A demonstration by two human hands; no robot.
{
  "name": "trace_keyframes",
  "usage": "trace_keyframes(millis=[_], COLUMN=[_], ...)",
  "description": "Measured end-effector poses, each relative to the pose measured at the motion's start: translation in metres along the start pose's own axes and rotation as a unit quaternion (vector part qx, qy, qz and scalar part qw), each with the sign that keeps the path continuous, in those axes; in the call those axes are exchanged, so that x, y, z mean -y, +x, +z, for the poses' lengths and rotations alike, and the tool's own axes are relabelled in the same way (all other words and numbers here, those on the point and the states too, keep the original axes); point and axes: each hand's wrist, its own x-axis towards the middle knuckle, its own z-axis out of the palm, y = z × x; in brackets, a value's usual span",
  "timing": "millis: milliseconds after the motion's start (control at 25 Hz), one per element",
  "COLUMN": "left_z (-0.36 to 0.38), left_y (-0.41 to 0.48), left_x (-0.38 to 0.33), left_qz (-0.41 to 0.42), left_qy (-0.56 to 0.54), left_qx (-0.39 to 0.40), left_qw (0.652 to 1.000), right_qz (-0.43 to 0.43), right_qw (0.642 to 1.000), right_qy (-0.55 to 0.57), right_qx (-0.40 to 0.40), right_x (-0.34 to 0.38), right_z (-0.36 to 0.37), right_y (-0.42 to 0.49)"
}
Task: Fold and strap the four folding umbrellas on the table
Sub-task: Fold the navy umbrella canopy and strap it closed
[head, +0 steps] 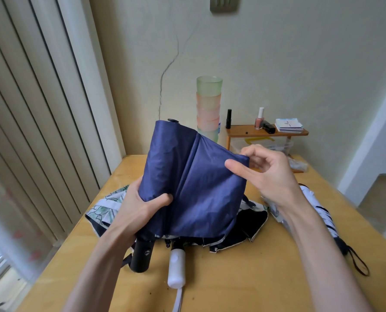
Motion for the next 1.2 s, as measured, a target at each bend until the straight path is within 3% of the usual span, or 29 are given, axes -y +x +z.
trace_keyframes(millis=[80, 200, 400, 520, 640, 840, 1000, 1120, 1200], left_z=[0.004, 0.006, 0.012, 0.020, 0.023, 0.014, 0.008, 0.015, 0.018], left_y=[0.000, 0.001, 0.006, 0.011, 0.010, 0.009, 0.009, 0.006, 0.005], left_x=[0.000, 0.002, 0.006, 0.010, 0.011, 0.007, 0.001, -0.002, -0.001], left_qz=[0.003, 0.004, 0.068, 0.101, 0.075, 0.040, 0.044, 0.018, -0.010], left_qy=[0.001, 0.003, 0.068, 0.104, 0.081, 0.066, 0.091, 0.025, -0.034], left_qx=[-0.003, -0.008, 0.004, -0.055, -0.113, -0.082, -0.076, -0.087, -0.106], left_qw=[1.000, 1.000, 0.995, 0.988, 0.987, 0.994, 0.992, 0.996, 0.994], right_qz=[0.021, 0.010, 0.021, -0.003, -0.002, 0.045, 0.071, 0.065, 0.095], right_qw=[0.997, 0.993, 1.000, 0.999, 0.999, 0.994, 0.997, 0.996, 0.990], right_qy=[0.032, -0.041, -0.011, -0.028, -0.030, 0.016, 0.004, 0.045, 0.096], right_qx=[0.066, 0.107, 0.021, -0.021, -0.021, 0.102, 0.025, -0.030, 0.051], right_x=[0.001, -0.004, 0.001, 0.000, 0.000, 0.001, -0.003, 0.000, 0.004], right_z=[-0.003, -0.005, 0.003, 0.014, 0.019, 0.005, 0.005, 0.012, 0.007], right_y=[-0.001, -0.001, -0.001, 0.000, -0.002, -0.004, -0.002, 0.000, -0.003])
